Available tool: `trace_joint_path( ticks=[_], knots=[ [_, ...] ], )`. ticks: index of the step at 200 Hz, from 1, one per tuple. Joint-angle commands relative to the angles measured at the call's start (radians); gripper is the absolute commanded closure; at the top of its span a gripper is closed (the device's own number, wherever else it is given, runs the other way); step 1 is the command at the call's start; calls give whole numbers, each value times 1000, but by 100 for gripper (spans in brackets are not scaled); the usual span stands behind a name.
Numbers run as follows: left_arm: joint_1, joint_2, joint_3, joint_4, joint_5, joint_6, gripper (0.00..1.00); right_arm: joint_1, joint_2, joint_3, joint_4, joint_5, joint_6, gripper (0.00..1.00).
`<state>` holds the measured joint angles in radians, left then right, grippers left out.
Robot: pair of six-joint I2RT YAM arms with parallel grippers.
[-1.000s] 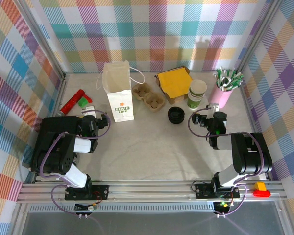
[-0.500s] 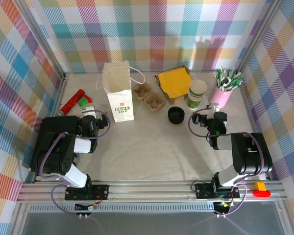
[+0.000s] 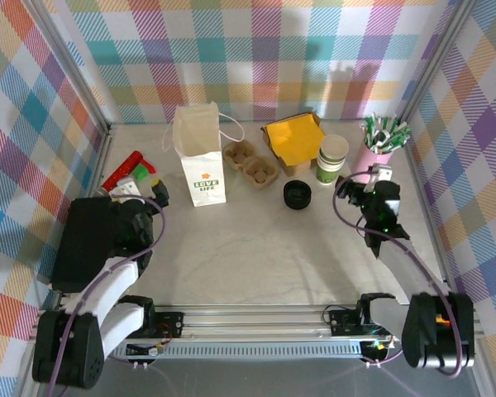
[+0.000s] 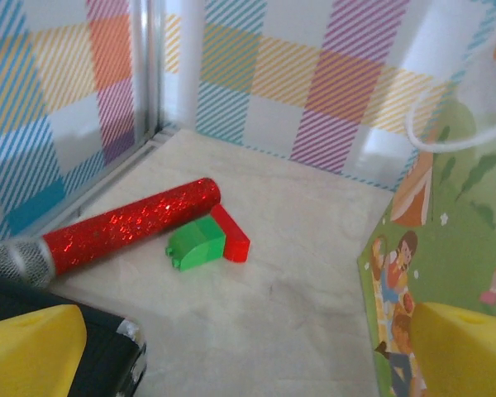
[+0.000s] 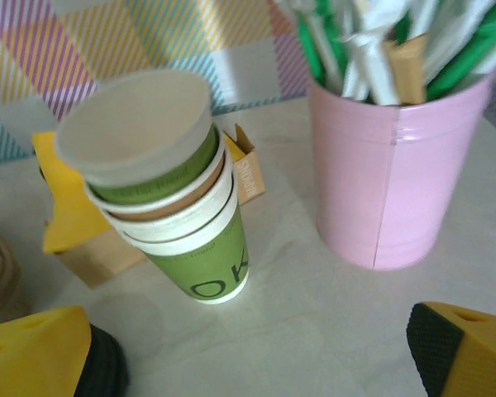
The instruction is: Pack the takeout coffee
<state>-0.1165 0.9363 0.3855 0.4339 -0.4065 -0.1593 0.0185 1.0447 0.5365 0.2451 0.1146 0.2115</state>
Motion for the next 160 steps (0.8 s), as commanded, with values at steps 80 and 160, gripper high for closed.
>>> trace_joint_path(
  ticks=[80,160],
  knots=[
    [-8,-163,528,-959,178,-319,0,16,317,798,-993,-68,346,9],
    [-8,-170,547,-991,299,-272,0,65,700,1172,-1113,-16,338,32]
  ],
)
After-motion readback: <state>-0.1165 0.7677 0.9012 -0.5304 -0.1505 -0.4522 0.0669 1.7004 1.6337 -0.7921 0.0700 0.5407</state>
